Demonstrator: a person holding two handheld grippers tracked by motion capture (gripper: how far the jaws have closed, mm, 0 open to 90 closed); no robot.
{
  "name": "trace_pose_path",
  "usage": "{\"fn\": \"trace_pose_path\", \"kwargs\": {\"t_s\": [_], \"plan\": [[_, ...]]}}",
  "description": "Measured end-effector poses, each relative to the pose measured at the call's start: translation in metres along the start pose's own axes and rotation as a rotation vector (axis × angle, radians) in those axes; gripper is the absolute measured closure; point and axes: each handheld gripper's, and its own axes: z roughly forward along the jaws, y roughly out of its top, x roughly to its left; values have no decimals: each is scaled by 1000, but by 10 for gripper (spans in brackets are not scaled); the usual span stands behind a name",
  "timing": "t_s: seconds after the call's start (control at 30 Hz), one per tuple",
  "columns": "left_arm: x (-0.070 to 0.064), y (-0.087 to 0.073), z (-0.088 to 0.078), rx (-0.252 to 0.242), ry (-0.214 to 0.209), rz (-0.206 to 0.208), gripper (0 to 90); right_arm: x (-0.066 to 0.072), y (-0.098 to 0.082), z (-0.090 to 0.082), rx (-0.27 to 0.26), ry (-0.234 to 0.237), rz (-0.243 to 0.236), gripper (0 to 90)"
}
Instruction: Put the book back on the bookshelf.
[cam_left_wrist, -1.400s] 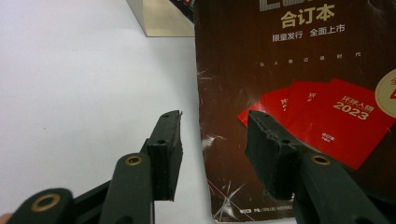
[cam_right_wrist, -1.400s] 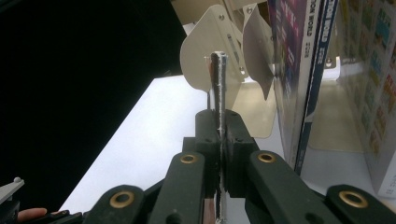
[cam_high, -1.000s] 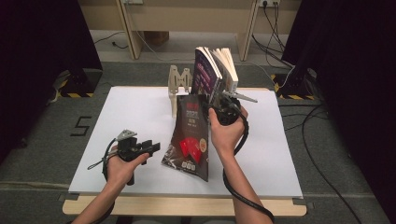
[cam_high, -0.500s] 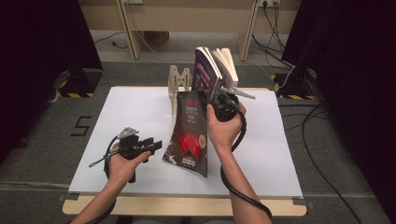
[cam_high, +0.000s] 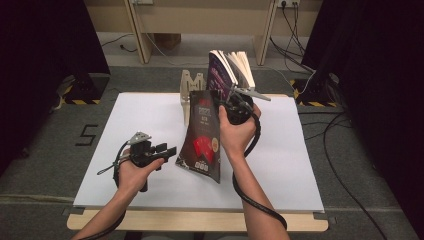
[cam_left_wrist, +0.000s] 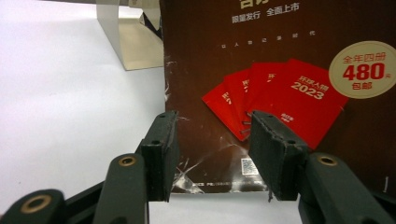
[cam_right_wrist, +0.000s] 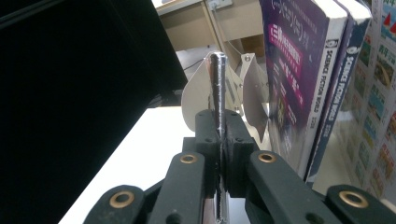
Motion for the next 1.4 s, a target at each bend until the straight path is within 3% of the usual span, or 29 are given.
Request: {"fn": "trace_pose_path", "kwargs": {"t_s": [0.27, 0.6, 1.07, 1.4], "plan": [[-2, 9, 3, -9, -10, 6, 499, 3, 5, 7, -12, -13, -7, 870], [-15, 26, 7, -25, -52, 29, 464, 8, 13, 14, -28, -19, -13, 870], [-48, 53, 22, -25, -124, 103, 413, 13, 14, 25, -18, -31, -18, 867], [-66, 72, 42, -10, -149, 107, 401, 15, 8, 26, -7, -32, -37, 864]]}}
